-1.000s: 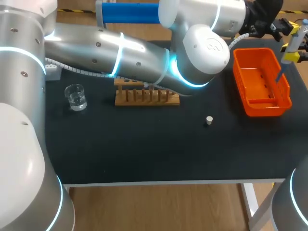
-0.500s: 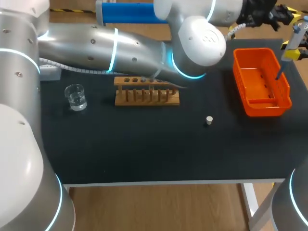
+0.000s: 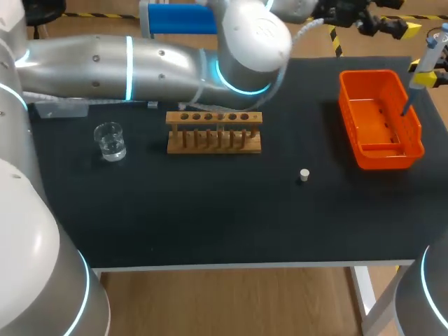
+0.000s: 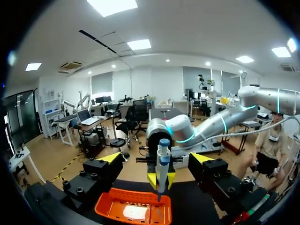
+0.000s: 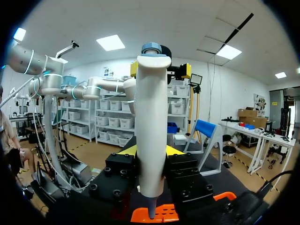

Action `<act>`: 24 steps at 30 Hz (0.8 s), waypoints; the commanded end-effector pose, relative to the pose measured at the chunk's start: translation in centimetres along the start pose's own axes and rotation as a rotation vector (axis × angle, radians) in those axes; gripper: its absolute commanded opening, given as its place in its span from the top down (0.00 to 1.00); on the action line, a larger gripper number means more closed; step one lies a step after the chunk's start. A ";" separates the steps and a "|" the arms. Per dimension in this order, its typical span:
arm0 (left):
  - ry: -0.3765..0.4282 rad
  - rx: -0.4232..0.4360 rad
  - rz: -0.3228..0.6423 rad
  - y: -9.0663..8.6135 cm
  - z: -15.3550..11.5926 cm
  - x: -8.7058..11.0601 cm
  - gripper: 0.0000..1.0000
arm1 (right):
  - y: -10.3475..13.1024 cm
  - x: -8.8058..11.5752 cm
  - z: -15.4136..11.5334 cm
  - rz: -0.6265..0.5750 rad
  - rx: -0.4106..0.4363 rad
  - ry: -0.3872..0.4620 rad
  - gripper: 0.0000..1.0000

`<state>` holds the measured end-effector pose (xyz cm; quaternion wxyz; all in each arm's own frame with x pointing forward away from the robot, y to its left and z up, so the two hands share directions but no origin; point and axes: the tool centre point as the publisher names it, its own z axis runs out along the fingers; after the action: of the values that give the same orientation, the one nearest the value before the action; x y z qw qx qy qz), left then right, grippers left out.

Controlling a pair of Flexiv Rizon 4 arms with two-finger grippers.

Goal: Invert the test tube, pick up the pipette, mount the tip to pipette, aspirate from beaker and dispense into the tube, eject the tip, return the pipette, and cap with the stopper.

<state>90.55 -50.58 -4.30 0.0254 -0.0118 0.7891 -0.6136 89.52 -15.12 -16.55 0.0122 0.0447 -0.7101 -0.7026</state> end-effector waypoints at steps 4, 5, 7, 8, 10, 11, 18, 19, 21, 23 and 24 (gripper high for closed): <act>0.064 0.173 -0.011 1.9 -4.3 1.0 0.00 | 0.1 0.0 -0.1 0.000 0.002 0.001 1.00; 0.058 0.172 -0.013 2.1 -4.7 1.1 0.00 | 0.1 0.0 -0.1 0.000 0.002 0.001 1.00; 0.046 0.177 -0.016 2.5 -5.6 1.5 0.00 | 0.1 0.0 -0.1 0.000 0.002 0.001 1.00; 0.041 0.179 -0.018 2.7 -6.0 1.7 0.00 | 0.1 0.0 -0.1 0.000 0.002 0.001 1.00; 0.022 0.189 -0.023 3.1 -6.9 2.1 0.00 | 0.1 0.0 -0.1 0.000 0.002 0.001 1.00; 0.016 0.190 -0.028 3.4 -7.3 2.3 0.00 | 0.1 0.0 -0.1 0.000 0.002 0.001 1.00; -0.016 0.221 -0.046 5.3 -10.1 4.0 0.00 | 0.1 0.0 -0.1 0.000 0.002 0.001 1.00; -0.022 0.229 -0.049 5.7 -10.5 4.2 0.00 | 0.1 0.0 -0.1 0.000 0.002 0.001 1.00; -0.037 0.243 -0.056 6.5 -11.3 4.6 0.00 | 0.1 0.0 -0.1 0.000 0.002 0.001 1.00; -0.048 0.260 -0.061 7.3 -12.2 4.9 0.00 | 0.1 0.0 -0.1 0.000 0.002 0.001 1.00; -0.056 0.265 -0.066 7.7 -12.6 5.0 0.00 | 0.1 0.0 -0.1 0.000 0.002 0.001 1.00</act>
<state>86.08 -39.42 -8.20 0.0190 -0.0497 0.7787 -0.6251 89.52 -15.11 -16.55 0.0121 0.0447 -0.7101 -0.7026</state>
